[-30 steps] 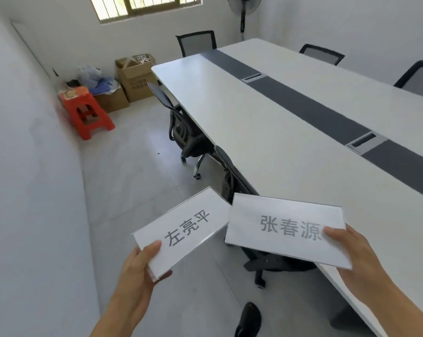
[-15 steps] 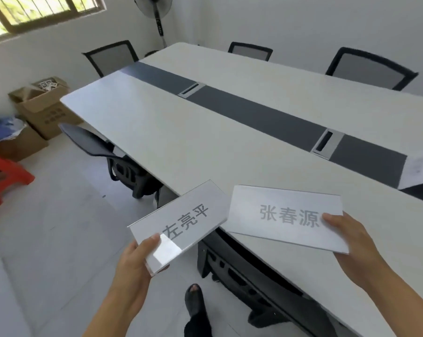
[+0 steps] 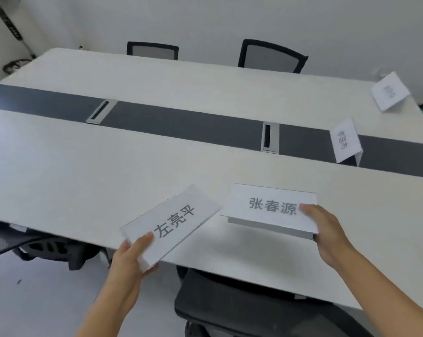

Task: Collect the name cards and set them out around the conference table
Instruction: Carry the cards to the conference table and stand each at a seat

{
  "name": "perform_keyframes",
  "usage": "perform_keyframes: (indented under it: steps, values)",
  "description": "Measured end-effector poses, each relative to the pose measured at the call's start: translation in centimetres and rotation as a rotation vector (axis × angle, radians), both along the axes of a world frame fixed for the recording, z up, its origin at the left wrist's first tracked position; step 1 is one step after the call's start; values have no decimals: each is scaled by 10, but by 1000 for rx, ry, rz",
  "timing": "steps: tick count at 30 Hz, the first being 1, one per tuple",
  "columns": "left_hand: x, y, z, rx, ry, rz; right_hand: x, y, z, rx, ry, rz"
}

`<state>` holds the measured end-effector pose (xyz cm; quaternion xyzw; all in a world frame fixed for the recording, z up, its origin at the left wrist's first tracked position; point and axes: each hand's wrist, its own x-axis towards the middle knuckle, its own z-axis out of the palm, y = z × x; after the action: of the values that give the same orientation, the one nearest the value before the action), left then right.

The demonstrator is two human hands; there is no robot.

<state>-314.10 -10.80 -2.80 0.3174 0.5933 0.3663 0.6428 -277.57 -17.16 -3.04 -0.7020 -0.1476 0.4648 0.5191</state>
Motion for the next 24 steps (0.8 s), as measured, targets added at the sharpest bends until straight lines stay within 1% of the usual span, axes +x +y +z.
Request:
perform_keyframes:
  steps: [4,6,8,9,12,13,17,20,23,24]
  values:
    - [14,29,-14,-63,8,-48,28,35,-11,-34,32,-99]
    - [20,38,-18,-79,26,-62,45,61,-17,-37,71,-59]
    - [26,44,-20,-90,49,-72,61,92,-28,-49,84,36]
    - [28,48,-19,-94,61,-73,68,109,-36,-58,46,65]
    - [35,58,-18,-109,97,-47,80,156,-58,-73,-234,150]
    - [37,61,-18,-115,109,-36,83,169,-64,-67,-299,191]
    - [45,71,-16,-129,132,-22,106,203,-94,-74,-374,303]
    - [54,79,-21,-154,155,-20,133,216,-117,-148,-515,374]
    - [65,86,-27,-186,172,-47,150,225,-126,-201,-594,425]
    - [69,88,-29,-192,176,-56,152,228,-127,-220,-665,447]
